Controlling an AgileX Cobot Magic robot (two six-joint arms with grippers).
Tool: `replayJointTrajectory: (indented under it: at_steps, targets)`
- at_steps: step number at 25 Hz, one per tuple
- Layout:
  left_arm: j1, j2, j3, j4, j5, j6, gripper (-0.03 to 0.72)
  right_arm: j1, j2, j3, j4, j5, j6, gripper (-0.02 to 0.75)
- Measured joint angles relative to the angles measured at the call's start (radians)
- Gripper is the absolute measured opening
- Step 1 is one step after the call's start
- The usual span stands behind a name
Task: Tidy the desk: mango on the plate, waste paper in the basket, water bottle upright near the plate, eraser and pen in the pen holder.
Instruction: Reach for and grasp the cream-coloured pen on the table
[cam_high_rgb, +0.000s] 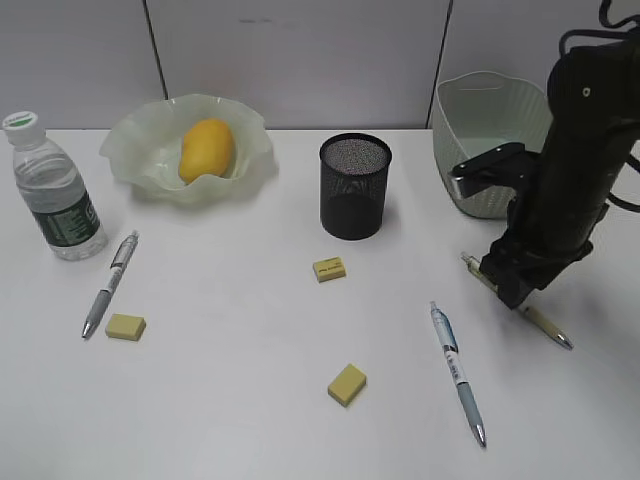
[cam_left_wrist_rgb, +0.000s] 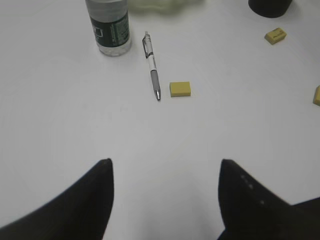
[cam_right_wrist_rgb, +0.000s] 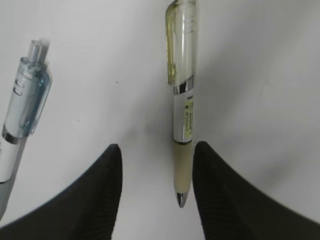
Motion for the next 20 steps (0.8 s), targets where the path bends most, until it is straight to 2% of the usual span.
replayJointTrajectory:
  at_steps: [13,15,18,20]
  targets:
    - [0.0,0.0,0.0,0.0,0.0,0.0,0.496,0.0,0.125,-0.039,-0.007,-0.076,0.001,0.368]
    - [0.0,0.0,0.0,0.0,0.0,0.0,0.496,0.0,0.133,-0.049,-0.006,-0.067,0.005,0.33]
    - [0.0,0.0,0.0,0.0,0.0,0.0,0.496,0.0,0.136,-0.059,-0.014,-0.066,0.015,0.198]
    - [0.0,0.0,0.0,0.0,0.0,0.0,0.496,-0.001,0.136,-0.062,-0.017,-0.066,0.019,0.145]
